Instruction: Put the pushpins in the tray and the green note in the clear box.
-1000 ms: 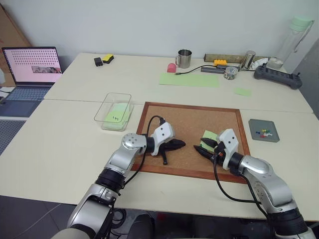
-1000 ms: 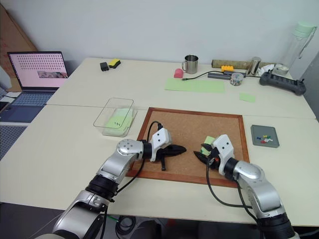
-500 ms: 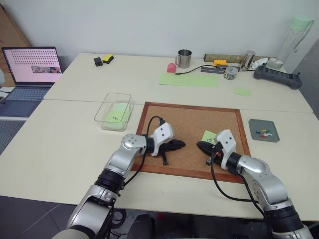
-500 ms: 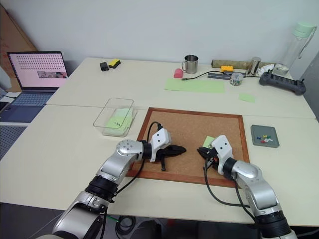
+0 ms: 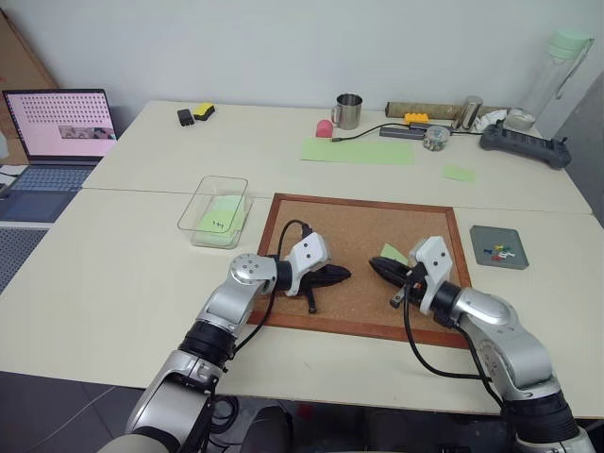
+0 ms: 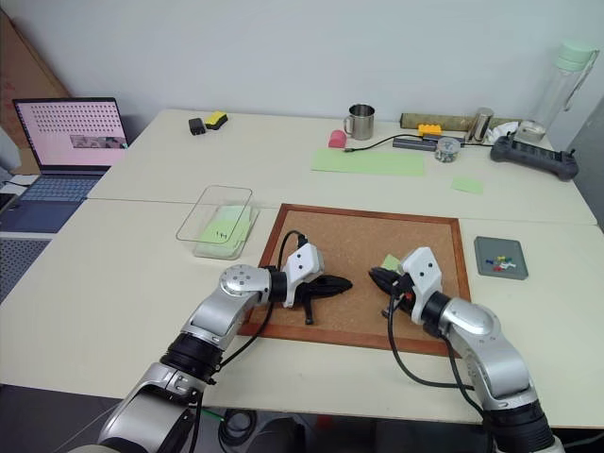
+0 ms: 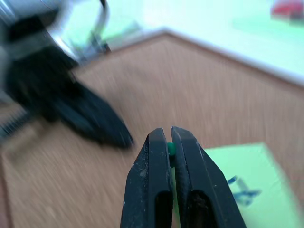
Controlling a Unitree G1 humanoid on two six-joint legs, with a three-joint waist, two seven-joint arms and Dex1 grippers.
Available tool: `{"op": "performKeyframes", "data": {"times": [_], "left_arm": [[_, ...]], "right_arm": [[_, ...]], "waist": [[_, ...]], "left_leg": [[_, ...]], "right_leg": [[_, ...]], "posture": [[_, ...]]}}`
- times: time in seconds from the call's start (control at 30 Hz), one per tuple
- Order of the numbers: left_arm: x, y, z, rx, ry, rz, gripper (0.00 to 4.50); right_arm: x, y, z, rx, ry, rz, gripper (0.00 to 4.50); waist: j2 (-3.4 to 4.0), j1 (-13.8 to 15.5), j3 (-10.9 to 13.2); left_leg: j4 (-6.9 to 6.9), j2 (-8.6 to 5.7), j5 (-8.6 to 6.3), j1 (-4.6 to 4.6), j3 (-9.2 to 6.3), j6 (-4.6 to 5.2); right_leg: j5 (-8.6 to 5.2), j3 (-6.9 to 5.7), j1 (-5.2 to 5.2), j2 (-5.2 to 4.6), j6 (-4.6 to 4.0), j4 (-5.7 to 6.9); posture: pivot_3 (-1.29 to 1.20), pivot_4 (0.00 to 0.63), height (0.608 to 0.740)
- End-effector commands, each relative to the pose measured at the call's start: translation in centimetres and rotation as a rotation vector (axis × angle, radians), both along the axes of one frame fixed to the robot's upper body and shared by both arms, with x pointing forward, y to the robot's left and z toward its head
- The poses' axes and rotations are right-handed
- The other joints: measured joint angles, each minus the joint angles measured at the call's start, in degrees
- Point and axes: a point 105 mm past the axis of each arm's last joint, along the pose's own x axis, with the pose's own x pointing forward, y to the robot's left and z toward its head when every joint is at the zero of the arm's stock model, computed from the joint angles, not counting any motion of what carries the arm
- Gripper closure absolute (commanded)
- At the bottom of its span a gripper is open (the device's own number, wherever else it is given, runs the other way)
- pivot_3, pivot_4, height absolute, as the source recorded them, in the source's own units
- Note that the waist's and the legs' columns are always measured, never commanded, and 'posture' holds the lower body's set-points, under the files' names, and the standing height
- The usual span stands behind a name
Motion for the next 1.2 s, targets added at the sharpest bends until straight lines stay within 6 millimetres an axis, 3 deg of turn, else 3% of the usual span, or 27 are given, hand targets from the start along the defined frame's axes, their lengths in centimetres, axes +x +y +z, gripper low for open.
{"op": "performKeyframes", "data": {"times": [0.03, 0.17, 0.3, 0.5, 0.67, 0.83, 1.2], "left_arm": [[-0.8, 0.2, -2.0, 0.046, 0.072, -0.006, 4.5], [0.3, -0.3, 0.9, -0.143, 0.191, 0.08, 4.5], [0.7, 0.1, 5.1, -0.383, 0.414, 0.087, 3.89], [0.3, 0.6, 7.7, -0.58, 0.75, 0.088, 2.77], [-0.4, 0.5, 8.3, -0.61, 0.895, 0.063, 1.8], [0.2, -0.2, 7.9, -0.598, 0.925, 0.101, 0.83], [-0.3, -2.0, 8.5, -0.617, 0.954, 0.036, 0.83]], "right_arm": [[-0.2, -0.1, 1.3, -0.039, -0.067, 0.019, 4.47], [-0.3, -0.5, 1.0, -0.181, -0.132, 0.058, 4.47], [-0.5, -0.9, 1.1, -0.31, -0.213, 0.107, 4.5], [-0.8, -0.8, 1.4, -0.481, -0.383, 0.199, 4.5], [-1.3, -0.3, 1.8, -0.577, -0.53, 0.283, 4.5], [-1.7, 0.5, 2.4, -0.603, -0.627, 0.347, 4.5], [-2.6, 3.7, 3.2, -0.565, -0.725, 0.465, 4.5]], "waist": [[0.0, 0.0, 0.0], [-0.01, 0.0, 0.01], [-0.15, -0.09, 0.11], [-0.21, -0.15, 0.14], [-0.23, -0.14, 0.15], [-0.24, -0.08, 0.16], [-0.24, -0.07, 0.16]], "left_leg": [[0.0, 0.0, 0.0, 0.0, 0.0, 0.0], [0.0, -0.01, 0.0, -0.01, 0.0, 0.0], [0.04, -0.01, 0.0, -0.07, -0.01, 0.0], [0.08, -0.02, 0.0, -0.2, -0.02, 0.0], [0.07, 0.0, 0.01, -0.2, -0.04, -0.02], [0.08, 0.0, 0.15, -0.18, -0.02, -0.26], [0.08, 0.0, 0.2, -0.17, -0.01, -0.36]], "right_leg": [[0.0, 0.0, 0.0, 0.0, 0.0, -0.01], [0.0, 0.0, -0.01, 0.0, 0.0, 0.0], [0.0, -0.02, -0.05, 0.0, 0.01, 0.0], [0.0, -0.02, -0.19, -0.01, 0.01, 0.04], [0.0, -0.04, -0.2, -0.01, 0.01, 0.04], [0.0, -0.02, -0.17, -0.02, 0.01, 0.03], [0.0, -0.02, -0.18, -0.03, 0.0, 0.04]], "posture": [[0.0, 0.15, 0.74], [0.0, 0.15, 0.74], [0.0, 0.15, 0.74], [0.0, 0.15, 0.74], [0.0, 0.15, 0.74], [0.0, 0.15, 0.74], [0.0, 0.15, 0.74]]}}
